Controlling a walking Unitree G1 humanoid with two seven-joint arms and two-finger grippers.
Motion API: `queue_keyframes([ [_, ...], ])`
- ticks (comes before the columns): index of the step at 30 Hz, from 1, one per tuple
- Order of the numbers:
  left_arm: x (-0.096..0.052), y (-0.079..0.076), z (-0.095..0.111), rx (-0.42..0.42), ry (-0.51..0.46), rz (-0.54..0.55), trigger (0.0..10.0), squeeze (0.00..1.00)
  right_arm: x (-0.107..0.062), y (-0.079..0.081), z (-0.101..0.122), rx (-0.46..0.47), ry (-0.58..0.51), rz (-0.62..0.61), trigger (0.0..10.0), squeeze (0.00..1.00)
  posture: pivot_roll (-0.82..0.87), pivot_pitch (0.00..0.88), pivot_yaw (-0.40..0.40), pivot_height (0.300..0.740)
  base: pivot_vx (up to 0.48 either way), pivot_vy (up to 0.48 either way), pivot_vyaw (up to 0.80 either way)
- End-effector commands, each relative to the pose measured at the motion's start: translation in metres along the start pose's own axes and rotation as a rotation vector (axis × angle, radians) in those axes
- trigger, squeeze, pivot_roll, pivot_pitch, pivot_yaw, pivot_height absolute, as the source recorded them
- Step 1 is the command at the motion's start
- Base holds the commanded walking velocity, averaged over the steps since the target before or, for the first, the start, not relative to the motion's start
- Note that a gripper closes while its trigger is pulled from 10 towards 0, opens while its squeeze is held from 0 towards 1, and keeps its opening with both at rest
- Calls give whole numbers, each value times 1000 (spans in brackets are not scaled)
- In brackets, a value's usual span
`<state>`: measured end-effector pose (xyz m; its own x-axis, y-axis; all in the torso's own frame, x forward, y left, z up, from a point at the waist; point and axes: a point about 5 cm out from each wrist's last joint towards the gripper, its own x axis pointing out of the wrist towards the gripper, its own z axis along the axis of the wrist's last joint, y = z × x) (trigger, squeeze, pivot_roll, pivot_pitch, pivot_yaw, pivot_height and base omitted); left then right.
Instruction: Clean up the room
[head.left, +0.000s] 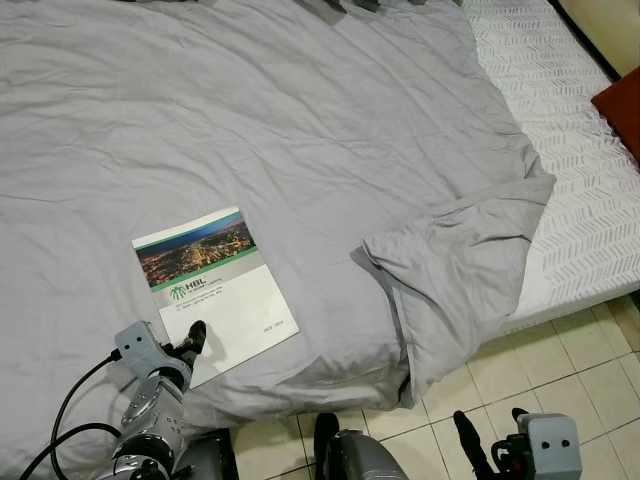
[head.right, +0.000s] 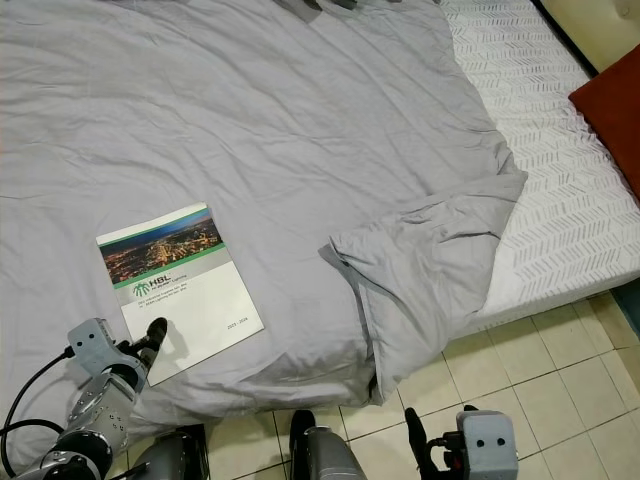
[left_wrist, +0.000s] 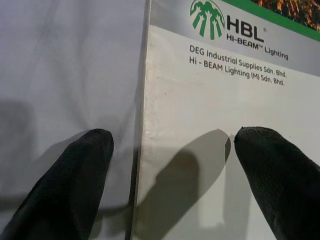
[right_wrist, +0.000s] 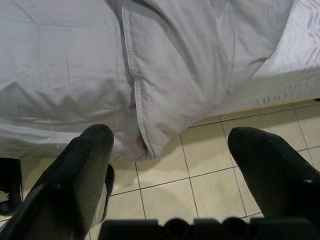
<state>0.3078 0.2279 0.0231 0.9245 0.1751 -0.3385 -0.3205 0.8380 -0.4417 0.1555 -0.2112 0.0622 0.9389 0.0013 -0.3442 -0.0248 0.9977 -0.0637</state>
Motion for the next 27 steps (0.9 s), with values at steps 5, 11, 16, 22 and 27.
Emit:
queue_keyframes([
  [5, -9, -3, -34, -24, 140, -4, 10000, 0, -11, -7, -7, -18, 54, -16, 10000, 0, -320, 501, -214, 740, 0, 0, 0],
  [11, -13, -4, -49, -10, 216, 16, 10000, 0, -14, -6, -7, -20, 59, -14, 10000, 0, -332, 508, -219, 740, 0, 0, 0],
  [16, -11, -20, -53, -47, 237, -20, 1804, 0, -20, -7, -10, -24, 78, -14, 10000, 0, -345, 526, -226, 740, 0, 0, 0],
  [22, -11, -25, -55, -82, 246, -35, 0, 0, -26, -4, -11, -19, 90, -14, 10000, 0, -355, 535, -220, 740, 0, 0, 0],
  [27, -12, -26, -57, -76, 263, -37, 0, 0, -31, -5, -12, -15, 99, -21, 10000, 0, -366, 547, -220, 740, 0, 0, 0],
])
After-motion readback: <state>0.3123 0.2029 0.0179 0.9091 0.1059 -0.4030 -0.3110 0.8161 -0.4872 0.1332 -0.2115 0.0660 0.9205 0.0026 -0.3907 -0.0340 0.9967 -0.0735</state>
